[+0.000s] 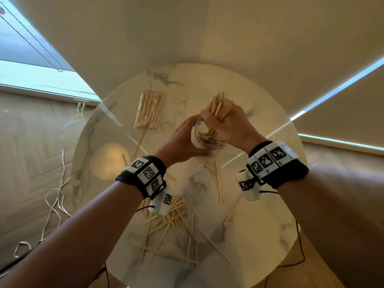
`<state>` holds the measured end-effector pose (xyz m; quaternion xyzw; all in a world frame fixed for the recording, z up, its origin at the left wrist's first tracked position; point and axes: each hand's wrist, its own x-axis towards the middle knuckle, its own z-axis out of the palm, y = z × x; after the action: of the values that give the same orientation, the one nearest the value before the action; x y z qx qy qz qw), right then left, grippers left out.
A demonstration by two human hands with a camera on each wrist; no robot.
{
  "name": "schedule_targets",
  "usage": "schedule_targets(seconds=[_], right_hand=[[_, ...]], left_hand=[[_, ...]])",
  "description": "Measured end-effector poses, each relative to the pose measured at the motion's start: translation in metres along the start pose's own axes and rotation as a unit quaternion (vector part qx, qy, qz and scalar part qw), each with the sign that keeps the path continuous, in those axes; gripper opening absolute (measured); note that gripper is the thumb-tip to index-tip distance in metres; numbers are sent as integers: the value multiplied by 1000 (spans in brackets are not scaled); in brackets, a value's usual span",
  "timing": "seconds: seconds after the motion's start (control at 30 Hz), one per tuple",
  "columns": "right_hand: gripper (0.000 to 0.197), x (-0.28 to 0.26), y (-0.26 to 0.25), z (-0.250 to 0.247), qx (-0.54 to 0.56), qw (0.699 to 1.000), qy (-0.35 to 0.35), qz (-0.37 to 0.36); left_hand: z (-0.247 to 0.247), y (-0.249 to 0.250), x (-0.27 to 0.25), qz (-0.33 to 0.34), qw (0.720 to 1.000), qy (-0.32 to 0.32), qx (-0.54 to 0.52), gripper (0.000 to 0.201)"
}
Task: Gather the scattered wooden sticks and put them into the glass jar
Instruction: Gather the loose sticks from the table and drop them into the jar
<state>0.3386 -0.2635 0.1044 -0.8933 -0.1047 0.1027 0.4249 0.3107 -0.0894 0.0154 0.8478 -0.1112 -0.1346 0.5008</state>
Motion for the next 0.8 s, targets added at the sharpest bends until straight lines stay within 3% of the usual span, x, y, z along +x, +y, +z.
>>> schedule_targets(seconds=[0.1, 0.2, 0.4, 0.47, 0.53, 0.67, 0.8], right_hand=[[13, 3, 4, -11, -95, 985, -138, -40], [24, 4, -2, -31, -151, 958, -230, -76], [33, 14, -11, -9, -291, 915, -271, -71], [42, 20, -13, -22, -259, 926, -268, -54], [36, 20, -16, -32, -234, 937, -255, -54], [22, 18, -13, -22, -283, 927, -237, -62], [32, 21, -12, -25, -303, 928, -215, -21]], left_hand=[[2, -8, 1, 23, 999, 11, -28, 107], [2, -12, 2, 29, 999, 20, -32, 106], [0, -11, 2, 33, 999, 21, -21, 106], [-1, -11, 2, 37, 999, 22, -16, 105], [-2, -12, 2, 39, 999, 20, -12, 104], [-2, -13, 3, 32, 999, 17, -10, 104], [0, -15, 4, 34, 999, 18, -11, 104]])
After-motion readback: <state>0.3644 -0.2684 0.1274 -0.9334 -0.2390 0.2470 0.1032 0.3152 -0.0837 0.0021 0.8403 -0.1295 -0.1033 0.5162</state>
